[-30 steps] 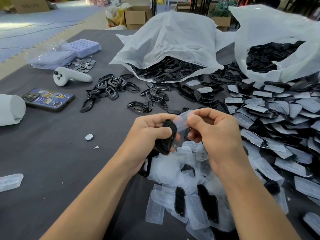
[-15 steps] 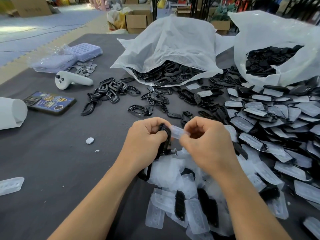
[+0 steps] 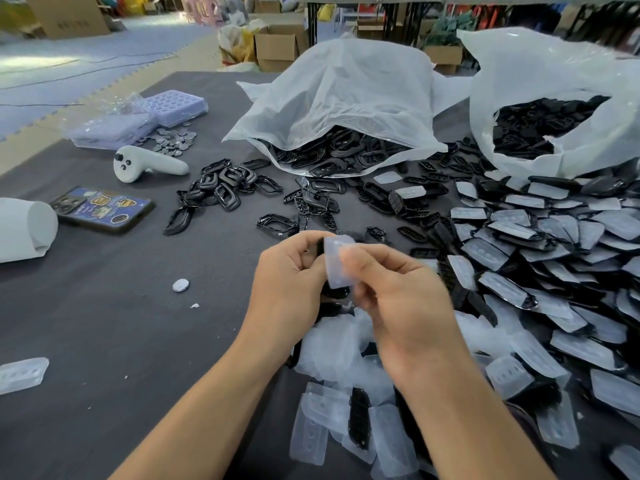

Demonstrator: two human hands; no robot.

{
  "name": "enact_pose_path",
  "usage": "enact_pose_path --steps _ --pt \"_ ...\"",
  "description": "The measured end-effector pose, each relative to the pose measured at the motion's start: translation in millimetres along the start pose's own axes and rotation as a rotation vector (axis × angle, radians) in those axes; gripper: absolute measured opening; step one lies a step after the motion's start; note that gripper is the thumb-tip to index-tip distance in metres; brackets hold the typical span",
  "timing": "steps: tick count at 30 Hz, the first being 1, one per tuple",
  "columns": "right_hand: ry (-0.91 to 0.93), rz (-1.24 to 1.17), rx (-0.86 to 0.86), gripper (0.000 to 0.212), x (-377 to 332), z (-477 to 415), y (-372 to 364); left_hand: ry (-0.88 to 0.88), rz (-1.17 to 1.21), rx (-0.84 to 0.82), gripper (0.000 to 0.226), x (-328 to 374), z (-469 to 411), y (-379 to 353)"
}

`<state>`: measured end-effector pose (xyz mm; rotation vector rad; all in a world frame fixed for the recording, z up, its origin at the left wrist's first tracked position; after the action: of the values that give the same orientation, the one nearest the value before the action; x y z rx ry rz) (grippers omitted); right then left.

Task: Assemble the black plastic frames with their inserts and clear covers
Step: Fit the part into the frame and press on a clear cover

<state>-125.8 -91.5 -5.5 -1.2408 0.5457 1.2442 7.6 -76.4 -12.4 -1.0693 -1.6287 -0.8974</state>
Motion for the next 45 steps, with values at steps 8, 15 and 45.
enact_pose_path --steps 8,15,45 --pt "0.134 0.206 0.252 0.013 -5 -2 15 0.233 0.463 -0.008 0.025 -6 10 -17" --pt "0.058 0.167 0.216 0.012 -8 -10 25 0.272 0.648 -0.198 0.046 -3 10 -26" --pt "0.341 0.496 0.48 0.008 -15 0 24 0.212 0.592 -0.156 0.044 0 7 -26"
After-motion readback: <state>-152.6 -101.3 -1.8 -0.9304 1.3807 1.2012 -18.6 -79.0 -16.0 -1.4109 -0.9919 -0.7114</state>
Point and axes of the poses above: each hand's wrist, its own z-axis away from the middle knuckle, its own y-axis out of the back of the hand, x = y × z, the point moved 7 cm from there along -z, towards the middle knuckle, and after that the axes turned 10 degrees about -y, right-handed, at the moved point
